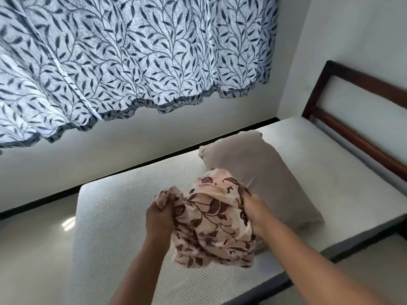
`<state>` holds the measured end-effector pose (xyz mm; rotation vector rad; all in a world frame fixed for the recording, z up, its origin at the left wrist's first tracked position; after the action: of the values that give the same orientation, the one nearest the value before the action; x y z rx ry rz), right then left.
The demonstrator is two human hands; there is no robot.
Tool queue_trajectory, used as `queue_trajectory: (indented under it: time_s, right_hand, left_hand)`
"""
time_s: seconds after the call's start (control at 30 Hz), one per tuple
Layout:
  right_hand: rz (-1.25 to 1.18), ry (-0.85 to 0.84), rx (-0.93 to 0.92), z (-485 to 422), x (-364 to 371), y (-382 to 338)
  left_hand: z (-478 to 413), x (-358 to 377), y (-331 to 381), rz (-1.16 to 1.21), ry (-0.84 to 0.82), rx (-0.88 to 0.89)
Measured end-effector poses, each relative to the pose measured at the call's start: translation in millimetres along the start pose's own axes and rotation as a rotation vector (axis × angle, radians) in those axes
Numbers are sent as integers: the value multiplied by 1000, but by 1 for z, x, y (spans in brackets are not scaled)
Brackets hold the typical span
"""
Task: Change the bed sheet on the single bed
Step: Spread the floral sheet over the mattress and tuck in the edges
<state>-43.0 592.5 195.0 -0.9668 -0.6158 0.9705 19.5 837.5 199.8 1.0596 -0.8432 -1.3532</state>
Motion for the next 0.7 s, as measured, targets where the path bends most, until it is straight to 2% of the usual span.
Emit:
queue_trajectory:
  time_s: [0.13,0.2,0.3,0.43,0.53,0.7]
  right_hand:
    - [123,51,-65,-15,-25,-9]
    - [182,149,-97,-24,-34,-8]
    - [147,285,-117,-37,-48,-7]
    - [64,337,-96,-43,-54,-12]
    - [81,251,-166,-42,-44,-16]
    - [147,40,-389,-22,7,-39]
  left_hand:
    - [2,-9,10,105,95,23]
    - [2,-19,20,133,168,58]
    - [-6,-43,35,154,285,107]
    - [-7,-78,53,202,350,200]
    - [-4,-100,64,263,358,236]
    - [3,-117,97,340,188,275]
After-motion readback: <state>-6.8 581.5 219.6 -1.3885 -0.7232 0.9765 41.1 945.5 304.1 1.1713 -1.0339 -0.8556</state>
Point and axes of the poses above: each hand's wrist, its own z-axis away from the middle knuckle, its own x-axis out of the palm, y = z × x, the point moved 2 cm from there along -z, towards the middle knuckle, and after that the axes turned 2 degrees about -x, right-handed, at the moved point
